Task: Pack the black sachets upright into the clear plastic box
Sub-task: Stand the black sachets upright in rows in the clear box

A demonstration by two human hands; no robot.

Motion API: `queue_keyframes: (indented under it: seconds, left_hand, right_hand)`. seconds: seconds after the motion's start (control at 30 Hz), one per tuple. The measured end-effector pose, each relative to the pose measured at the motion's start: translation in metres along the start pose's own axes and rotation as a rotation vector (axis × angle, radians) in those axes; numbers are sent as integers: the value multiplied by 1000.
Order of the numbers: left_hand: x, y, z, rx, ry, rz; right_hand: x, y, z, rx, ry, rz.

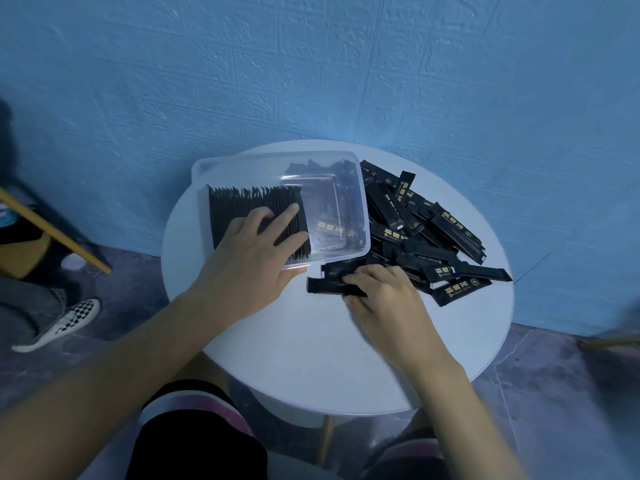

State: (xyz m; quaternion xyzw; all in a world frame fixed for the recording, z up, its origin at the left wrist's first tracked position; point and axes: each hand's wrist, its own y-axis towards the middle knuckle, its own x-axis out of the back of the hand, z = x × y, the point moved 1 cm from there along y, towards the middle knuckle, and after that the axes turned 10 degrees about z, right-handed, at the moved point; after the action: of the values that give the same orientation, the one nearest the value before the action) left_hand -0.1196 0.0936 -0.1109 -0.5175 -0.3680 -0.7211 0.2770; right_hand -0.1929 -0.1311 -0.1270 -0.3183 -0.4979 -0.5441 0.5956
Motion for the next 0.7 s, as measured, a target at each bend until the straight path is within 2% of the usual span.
queue_keyframes:
  seconds: [0.37, 0.7]
  left_hand:
    - [-1, 0, 0, -2, -3, -15]
    - [0, 0, 0, 4, -8, -14]
  right_hand:
    - [4, 1, -4, 2, 103, 34]
    - [13, 7, 1, 10, 104, 162]
